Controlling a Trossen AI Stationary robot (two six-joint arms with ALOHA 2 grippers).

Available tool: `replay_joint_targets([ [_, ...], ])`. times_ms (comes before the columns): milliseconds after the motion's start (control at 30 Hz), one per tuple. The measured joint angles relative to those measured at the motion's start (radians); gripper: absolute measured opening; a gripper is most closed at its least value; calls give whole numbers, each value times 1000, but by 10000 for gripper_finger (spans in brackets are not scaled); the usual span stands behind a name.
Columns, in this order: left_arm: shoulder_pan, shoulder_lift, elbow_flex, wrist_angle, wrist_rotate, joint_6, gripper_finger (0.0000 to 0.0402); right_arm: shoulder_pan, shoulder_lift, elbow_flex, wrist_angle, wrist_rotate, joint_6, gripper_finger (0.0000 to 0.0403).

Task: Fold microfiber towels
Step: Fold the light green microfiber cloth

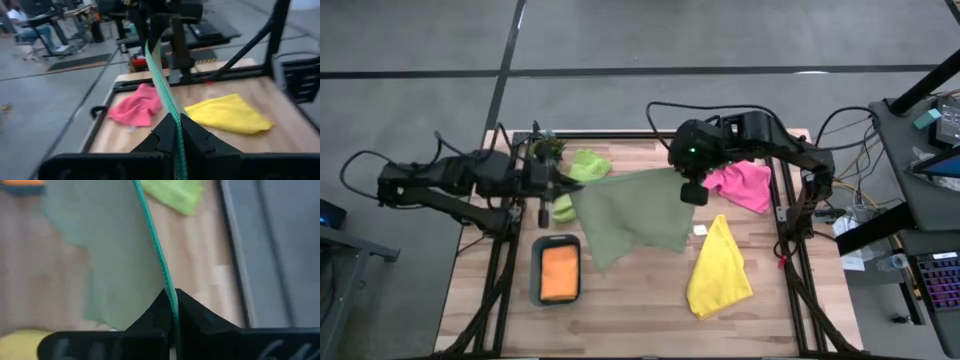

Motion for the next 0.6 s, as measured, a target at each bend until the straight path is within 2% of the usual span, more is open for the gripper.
replay_joint_targets([
  [233, 177, 54, 60, -42, 1, 98, 0, -32, 0, 0, 16, 241, -107, 9],
  [400, 329, 103, 128, -99, 10, 179, 0, -51, 0, 0, 68, 336, -148, 9],
  [600, 391, 139, 218, -109, 62, 303, 0, -48, -5, 0, 108, 459, -213, 9],
])
